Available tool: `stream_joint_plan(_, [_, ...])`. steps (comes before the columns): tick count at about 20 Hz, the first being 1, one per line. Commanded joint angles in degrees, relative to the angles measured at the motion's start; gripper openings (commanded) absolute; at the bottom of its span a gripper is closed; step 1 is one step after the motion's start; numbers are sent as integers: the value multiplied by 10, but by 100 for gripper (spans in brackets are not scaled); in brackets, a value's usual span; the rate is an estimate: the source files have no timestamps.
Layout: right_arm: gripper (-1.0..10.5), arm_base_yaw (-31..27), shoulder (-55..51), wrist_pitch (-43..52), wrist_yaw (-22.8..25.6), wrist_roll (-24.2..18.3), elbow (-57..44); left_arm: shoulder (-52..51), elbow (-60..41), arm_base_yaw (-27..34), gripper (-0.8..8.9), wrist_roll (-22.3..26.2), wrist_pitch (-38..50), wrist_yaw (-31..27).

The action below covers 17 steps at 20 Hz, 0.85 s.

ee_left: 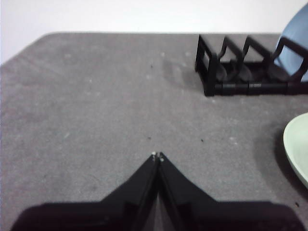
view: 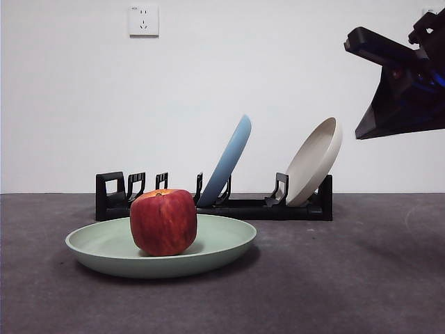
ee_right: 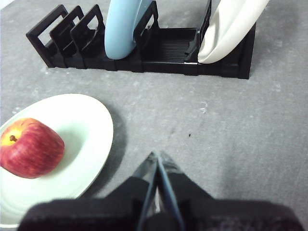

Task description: Take the green plate from the plate rack,put the plate on the table,take the apple from the table,put the apple in the plate

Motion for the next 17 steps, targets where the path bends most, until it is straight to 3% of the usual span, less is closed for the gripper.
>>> stream_joint_plan(1, [-15,0,0,4,2,6,-4,-14,-8,2,-1,4,-2,2])
stream_joint_plan(17, [-15,0,0,4,2,6,-4,-26,-7,2,-1,-2,3,2])
